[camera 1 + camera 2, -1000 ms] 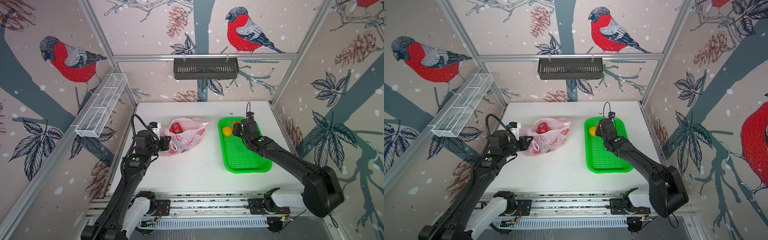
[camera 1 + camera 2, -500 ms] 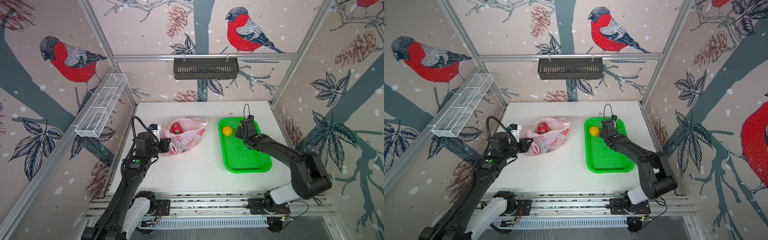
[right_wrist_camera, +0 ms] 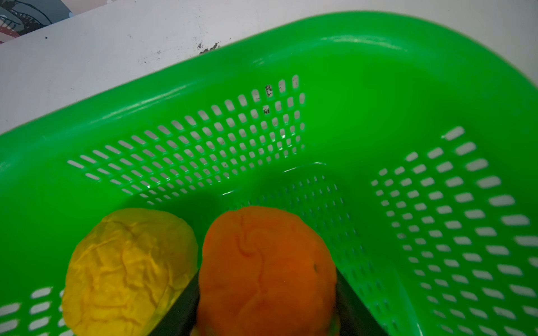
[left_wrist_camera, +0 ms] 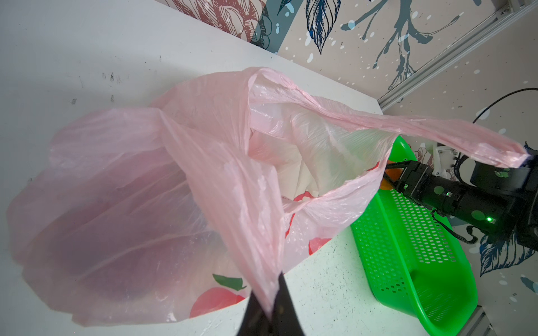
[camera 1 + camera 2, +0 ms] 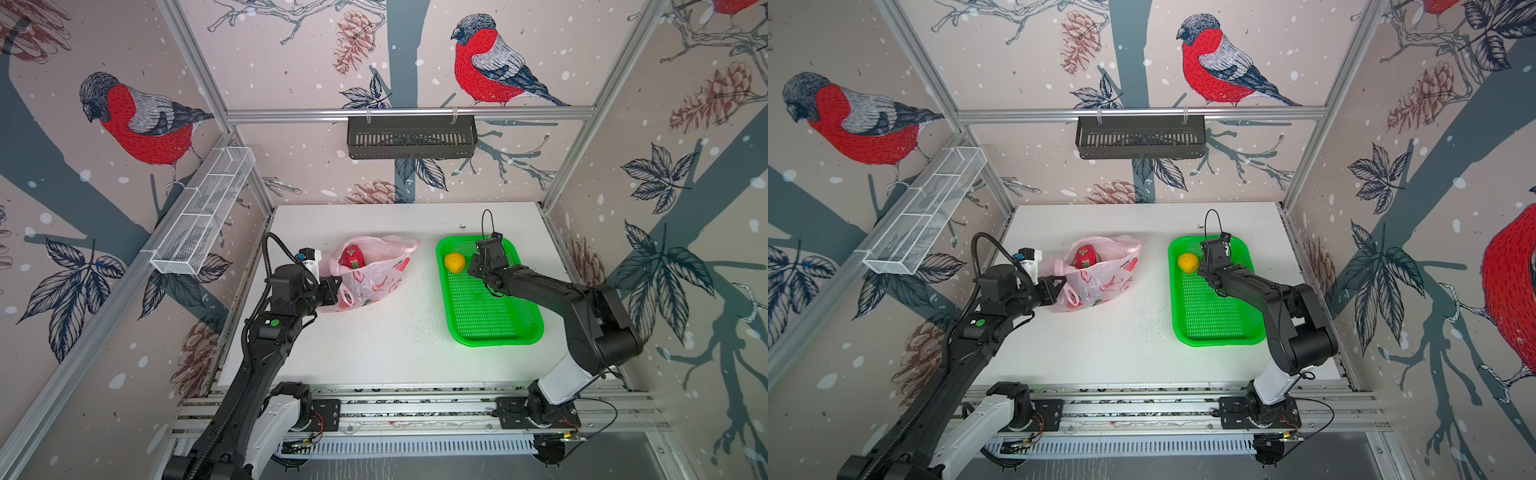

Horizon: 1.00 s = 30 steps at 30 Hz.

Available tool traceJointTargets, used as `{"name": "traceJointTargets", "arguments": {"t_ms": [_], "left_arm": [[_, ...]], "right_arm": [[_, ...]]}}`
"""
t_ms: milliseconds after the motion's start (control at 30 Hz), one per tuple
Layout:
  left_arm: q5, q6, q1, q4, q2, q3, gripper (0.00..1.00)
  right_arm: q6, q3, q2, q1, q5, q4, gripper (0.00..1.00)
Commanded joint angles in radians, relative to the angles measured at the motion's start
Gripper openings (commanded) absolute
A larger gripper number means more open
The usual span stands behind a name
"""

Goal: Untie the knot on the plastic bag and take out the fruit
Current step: 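Lower the orange into the green basket beside the yellow fruit and open the right gripper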

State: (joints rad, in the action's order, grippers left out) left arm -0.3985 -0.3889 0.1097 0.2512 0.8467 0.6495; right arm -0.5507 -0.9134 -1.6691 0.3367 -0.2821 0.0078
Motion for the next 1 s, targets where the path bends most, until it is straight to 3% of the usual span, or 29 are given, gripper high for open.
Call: {"name": "traceJointTargets", "arguments": {"t_ms": [0, 400, 967], "left_arm": [[-0.002, 0.001, -0.002, -0.028, -0.001, 0.000, 0.00], [-0.003, -0.005, -0.002, -0.041, 0.013, -0.001, 0.00], [0.001, 0.000, -0.002, -0.039, 0.026, 0.009, 0.00]], "right_arm": [[0.010, -0.021, -0.023, -0.005, 0.011, 0.028, 0.31], [0.018, -0.078, -0.112, -0.018, 0.018, 0.027, 0.39], [0.010, -0.097, -0.142, -0.025, 0.018, 0.020, 0.63]]}}
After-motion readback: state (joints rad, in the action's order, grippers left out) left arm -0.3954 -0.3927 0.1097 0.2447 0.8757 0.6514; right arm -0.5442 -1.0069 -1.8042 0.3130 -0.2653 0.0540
